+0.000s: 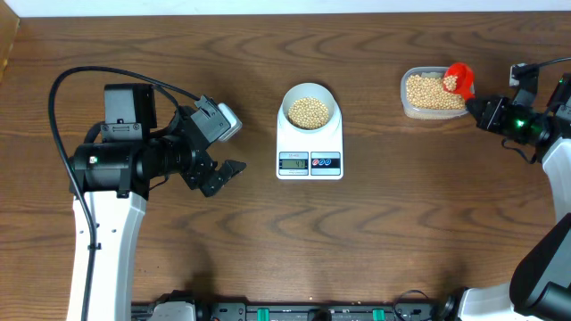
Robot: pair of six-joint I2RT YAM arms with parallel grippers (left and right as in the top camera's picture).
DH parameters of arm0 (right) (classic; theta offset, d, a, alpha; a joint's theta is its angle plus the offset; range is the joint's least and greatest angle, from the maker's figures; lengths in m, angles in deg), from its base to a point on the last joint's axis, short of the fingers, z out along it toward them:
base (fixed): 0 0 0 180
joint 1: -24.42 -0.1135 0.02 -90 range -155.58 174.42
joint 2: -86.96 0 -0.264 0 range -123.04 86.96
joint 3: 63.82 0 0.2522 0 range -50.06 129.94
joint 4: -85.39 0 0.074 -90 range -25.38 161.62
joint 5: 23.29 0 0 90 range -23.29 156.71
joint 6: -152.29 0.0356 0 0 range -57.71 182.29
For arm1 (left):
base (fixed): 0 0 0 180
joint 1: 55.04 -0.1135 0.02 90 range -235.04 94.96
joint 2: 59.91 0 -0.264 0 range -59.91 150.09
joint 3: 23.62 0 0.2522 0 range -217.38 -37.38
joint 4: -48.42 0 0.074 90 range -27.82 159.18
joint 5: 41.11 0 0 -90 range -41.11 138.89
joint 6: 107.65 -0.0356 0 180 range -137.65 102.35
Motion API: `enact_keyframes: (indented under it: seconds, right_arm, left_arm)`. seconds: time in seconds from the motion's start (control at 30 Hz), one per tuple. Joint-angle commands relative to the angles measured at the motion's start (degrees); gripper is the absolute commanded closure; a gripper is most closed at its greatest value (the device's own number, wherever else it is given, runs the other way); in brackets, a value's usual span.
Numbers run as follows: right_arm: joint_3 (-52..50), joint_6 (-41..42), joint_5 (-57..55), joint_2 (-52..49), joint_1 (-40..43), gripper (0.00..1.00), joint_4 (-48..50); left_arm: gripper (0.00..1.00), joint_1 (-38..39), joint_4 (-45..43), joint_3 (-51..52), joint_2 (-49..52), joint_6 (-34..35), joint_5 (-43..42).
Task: Scoop item into bowl and weigh 50g on scale
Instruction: 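Lift the filled red scoop and carry it left over the white bowl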
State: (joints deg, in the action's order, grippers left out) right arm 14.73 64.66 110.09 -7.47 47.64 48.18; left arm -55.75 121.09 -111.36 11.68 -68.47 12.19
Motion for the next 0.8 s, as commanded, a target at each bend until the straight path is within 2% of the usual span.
enact_keyframes:
  seconds: [0.0,0.27,0.77]
  right_arm:
    - [0.02,1.64,4.22,1.7,0.31,0.99,0.13]
    - [0.02,4.68,5.29,1.7,-3.89,0.99,2.84]
    - [0.02,4.81,5.07,1.7,-20.96,0.99,8.33]
  left_arm:
    - [0.04,-0.24,0.17,-0.79,0.42,0.33,0.28]
    - [0.04,-0.24,0.17,-0.79,0.42,0.31,0.28]
    - [0.04,-0.24,0.17,-0.79,0.42,0.31,0.28]
